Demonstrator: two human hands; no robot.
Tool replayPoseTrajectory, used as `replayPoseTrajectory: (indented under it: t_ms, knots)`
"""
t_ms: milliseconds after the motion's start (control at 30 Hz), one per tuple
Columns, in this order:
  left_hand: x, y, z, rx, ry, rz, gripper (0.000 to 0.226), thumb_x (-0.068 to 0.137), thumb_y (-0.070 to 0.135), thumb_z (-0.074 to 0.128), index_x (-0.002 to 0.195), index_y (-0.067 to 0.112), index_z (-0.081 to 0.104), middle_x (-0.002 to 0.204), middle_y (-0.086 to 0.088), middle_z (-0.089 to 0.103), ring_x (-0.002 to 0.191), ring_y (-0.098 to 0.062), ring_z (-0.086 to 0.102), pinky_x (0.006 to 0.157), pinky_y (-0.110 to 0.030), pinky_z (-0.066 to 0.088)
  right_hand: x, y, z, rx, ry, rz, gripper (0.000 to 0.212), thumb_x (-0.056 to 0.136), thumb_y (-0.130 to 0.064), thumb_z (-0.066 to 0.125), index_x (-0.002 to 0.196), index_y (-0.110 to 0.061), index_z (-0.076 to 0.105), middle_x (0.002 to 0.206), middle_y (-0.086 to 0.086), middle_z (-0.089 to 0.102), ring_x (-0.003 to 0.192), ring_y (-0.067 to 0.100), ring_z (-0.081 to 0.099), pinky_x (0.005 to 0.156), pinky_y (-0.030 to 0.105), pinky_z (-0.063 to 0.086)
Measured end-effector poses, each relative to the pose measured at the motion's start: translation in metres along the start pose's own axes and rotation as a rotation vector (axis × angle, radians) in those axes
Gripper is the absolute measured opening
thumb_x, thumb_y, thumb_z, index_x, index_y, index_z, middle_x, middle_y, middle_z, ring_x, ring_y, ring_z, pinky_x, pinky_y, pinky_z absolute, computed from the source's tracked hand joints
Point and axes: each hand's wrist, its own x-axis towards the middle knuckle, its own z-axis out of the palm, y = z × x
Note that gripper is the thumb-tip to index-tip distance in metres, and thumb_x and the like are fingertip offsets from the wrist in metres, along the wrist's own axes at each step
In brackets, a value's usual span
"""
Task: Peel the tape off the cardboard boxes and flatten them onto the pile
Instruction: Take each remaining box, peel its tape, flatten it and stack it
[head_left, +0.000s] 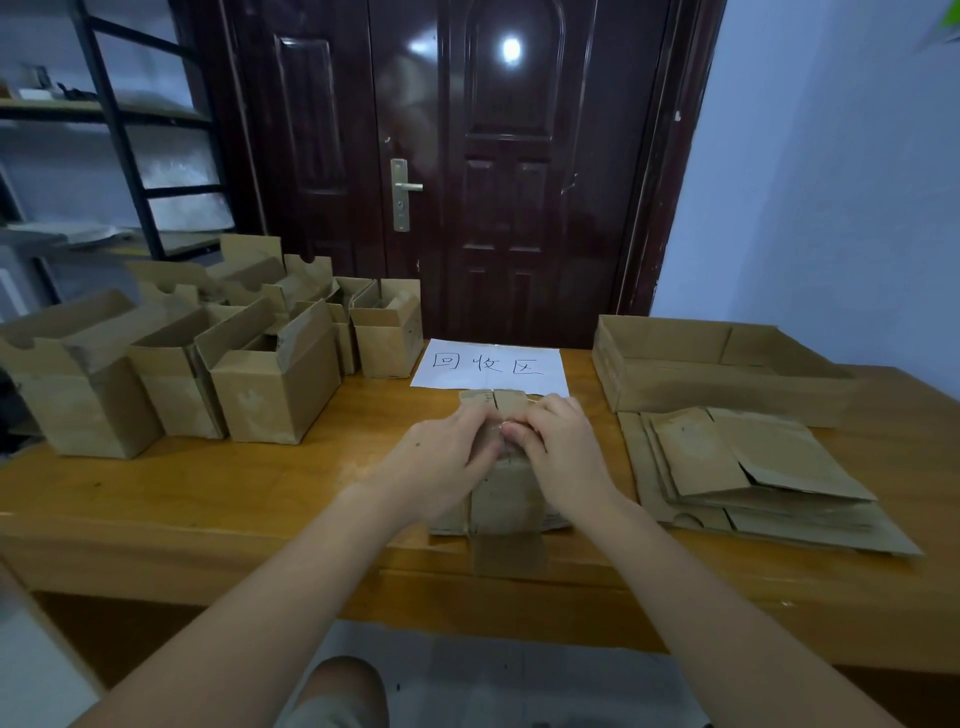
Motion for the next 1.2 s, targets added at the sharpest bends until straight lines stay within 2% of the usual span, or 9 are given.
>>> replayPoseTrajectory:
  t_ms: [100,300,367,467,600,733,933,1100,1200]
  knots:
    - [0.001,0.001,0.001,0.077,0.041,0.033,0.022,0.108,0.048,0.038,0.109,0.029,0.049,0.088,0.013,0.058,0.071,-0.005,0.056,0.062,-0.023,0.041,-0.005,-0.006,-0.003,0.085,-0.020,0.013,0.027,0.100,-0.029,0.060,0.127,-0.024,0.065,0.102,-0.018,0.060,0.104,0.009,0.053,0.093,0.036,0.048]
    - [-0.002,0.001,0.004,0.032,0.055,0.050,0.022,0.110,0.043,0.032,0.104,0.031,0.050,0.096,0.012,0.055,0.079,-0.005,0.052,0.070,-0.031,0.043,-0.009,-0.001,-0.020,0.216,-0.157,0.011,0.023,0.094,-0.021,0.071,0.116,-0.027,0.068,0.108,-0.014,0.056,0.104,0.005,0.054,0.090,0.022,0.048]
    - [-0.002,0.006,0.001,0.004,0.033,0.049,0.025,0.108,0.047,0.036,0.113,0.031,0.054,0.106,0.015,0.057,0.090,-0.003,0.055,0.078,-0.031,0.051,-0.012,-0.002,-0.019,0.190,-0.120,0.010,0.017,0.096,-0.019,0.068,0.112,-0.028,0.068,0.101,-0.015,0.057,0.100,0.004,0.053,0.086,0.022,0.047]
    - [-0.006,0.015,-0.002,0.032,0.011,0.045,0.031,0.104,0.045,0.050,0.131,0.030,0.053,0.115,0.019,0.054,0.105,-0.002,0.050,0.092,-0.025,0.048,-0.016,-0.001,-0.017,0.173,-0.106,-0.006,0.017,0.100,-0.017,0.061,0.106,-0.033,0.063,0.102,-0.017,0.056,0.102,0.002,0.052,0.088,0.021,0.046]
    - [-0.011,0.012,0.001,0.067,0.021,0.033,0.016,0.103,0.041,0.053,0.114,0.029,0.053,0.102,0.013,0.063,0.090,-0.006,0.058,0.078,-0.026,0.055,-0.020,-0.001,-0.018,0.159,-0.135,-0.036,0.014,0.102,-0.017,0.057,0.105,-0.028,0.064,0.102,-0.014,0.055,0.102,0.005,0.052,0.087,0.023,0.046]
    - [-0.011,0.011,-0.001,0.097,-0.005,0.053,0.013,0.105,0.040,0.047,0.107,0.028,0.050,0.092,0.012,0.060,0.076,-0.007,0.058,0.067,-0.028,0.054,-0.023,-0.004,-0.026,0.162,-0.221,-0.027,0.023,0.099,-0.016,0.063,0.108,-0.036,0.056,0.103,-0.024,0.049,0.103,-0.004,0.051,0.086,0.010,0.042]
    - [-0.010,0.009,-0.001,0.109,0.006,0.036,0.019,0.103,0.045,0.049,0.116,0.032,0.051,0.098,0.014,0.062,0.084,-0.007,0.059,0.073,-0.027,0.055,-0.022,-0.002,-0.022,0.089,-0.203,-0.012,0.014,0.100,-0.013,0.060,0.111,-0.022,0.063,0.103,-0.015,0.052,0.098,0.001,0.052,0.086,0.014,0.044]
    - [-0.020,0.011,0.003,0.132,0.079,0.030,0.020,0.100,0.044,0.042,0.105,0.029,0.054,0.091,0.013,0.061,0.082,-0.008,0.057,0.074,-0.033,0.055,-0.026,-0.004,-0.021,0.133,-0.171,-0.033,0.016,0.100,-0.010,0.060,0.103,-0.026,0.057,0.110,-0.013,0.050,0.102,-0.004,0.050,0.086,0.011,0.044]
    - [-0.025,0.014,0.004,0.178,0.058,0.049,0.003,0.107,0.028,0.045,0.107,0.029,0.047,0.098,0.012,0.061,0.089,-0.011,0.060,0.097,-0.033,0.053,-0.026,-0.006,-0.024,0.159,-0.188,-0.007,0.021,0.098,-0.009,0.062,0.102,-0.028,0.054,0.115,-0.013,0.050,0.107,-0.002,0.050,0.090,0.012,0.044]
